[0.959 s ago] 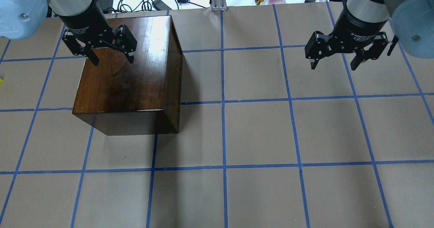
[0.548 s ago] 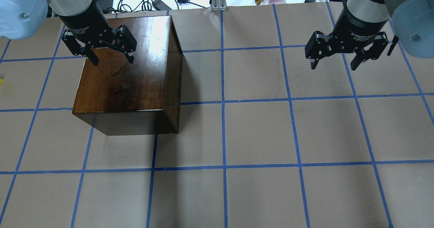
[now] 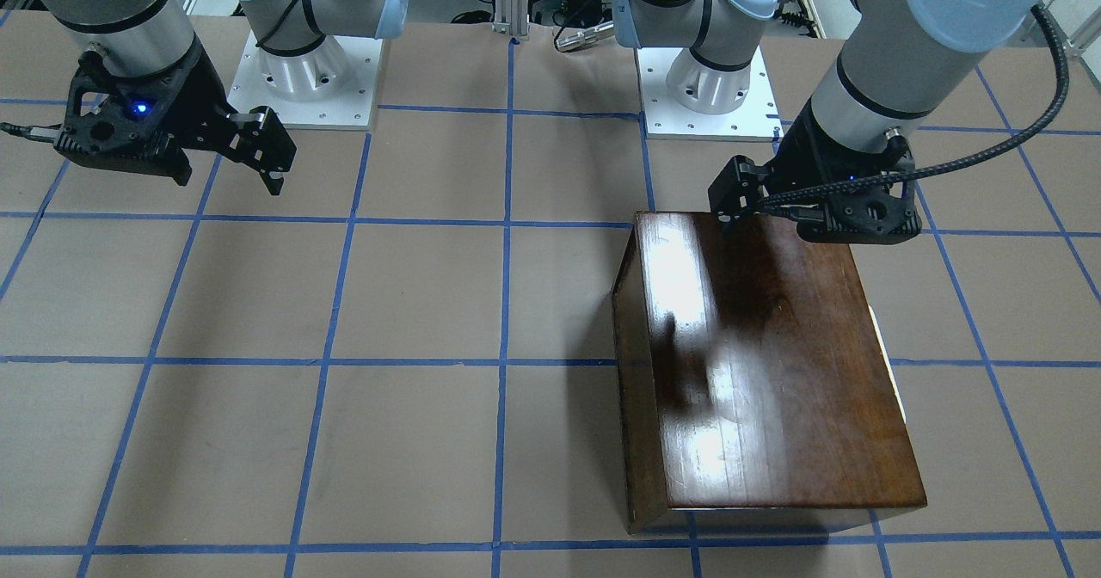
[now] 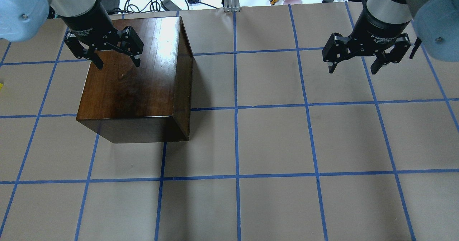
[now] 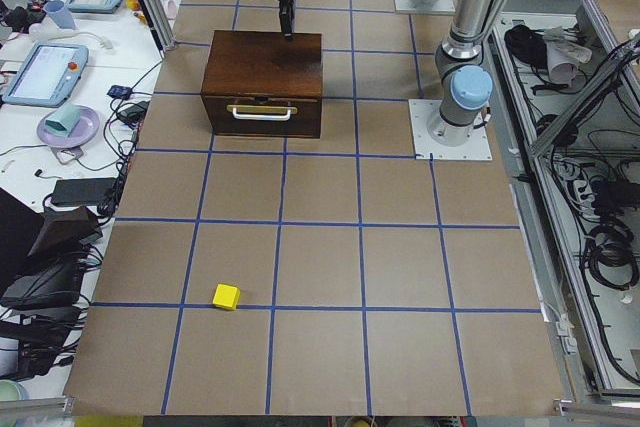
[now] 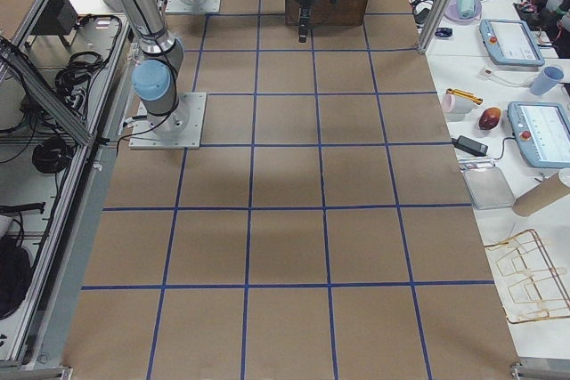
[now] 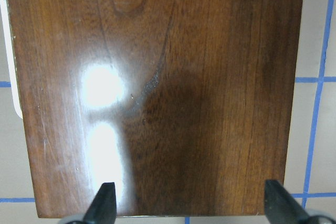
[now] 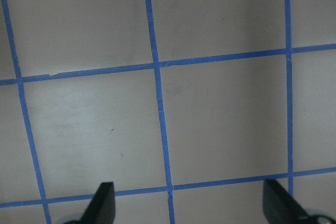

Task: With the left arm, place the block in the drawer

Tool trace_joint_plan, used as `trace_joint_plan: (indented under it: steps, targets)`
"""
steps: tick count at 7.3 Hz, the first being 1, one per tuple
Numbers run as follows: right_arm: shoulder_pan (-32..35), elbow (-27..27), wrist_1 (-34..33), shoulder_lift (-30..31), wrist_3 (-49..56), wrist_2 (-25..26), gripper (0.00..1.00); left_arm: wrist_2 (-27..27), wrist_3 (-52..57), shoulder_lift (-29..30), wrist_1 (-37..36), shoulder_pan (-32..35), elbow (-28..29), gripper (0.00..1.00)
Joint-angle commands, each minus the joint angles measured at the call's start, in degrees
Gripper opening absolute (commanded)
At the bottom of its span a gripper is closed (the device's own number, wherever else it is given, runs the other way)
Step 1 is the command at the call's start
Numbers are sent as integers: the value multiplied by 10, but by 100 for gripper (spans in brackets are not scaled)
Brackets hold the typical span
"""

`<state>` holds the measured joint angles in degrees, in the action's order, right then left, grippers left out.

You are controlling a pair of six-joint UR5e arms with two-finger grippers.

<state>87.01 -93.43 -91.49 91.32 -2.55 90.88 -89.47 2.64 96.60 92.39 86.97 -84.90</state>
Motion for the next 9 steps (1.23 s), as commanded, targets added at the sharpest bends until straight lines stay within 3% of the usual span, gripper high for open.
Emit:
trace_joint_plan:
  steps: [1,6,9]
  targets:
    - [0,0,0,0,0,0,100,-4,-3,2,0,0,0,100]
    - [0,0,0,0,0,0,100,-4,4,10,-33,-19,1,100]
    - [0,0,0,0,0,0,100,5,50,10,-32,-85,11,100]
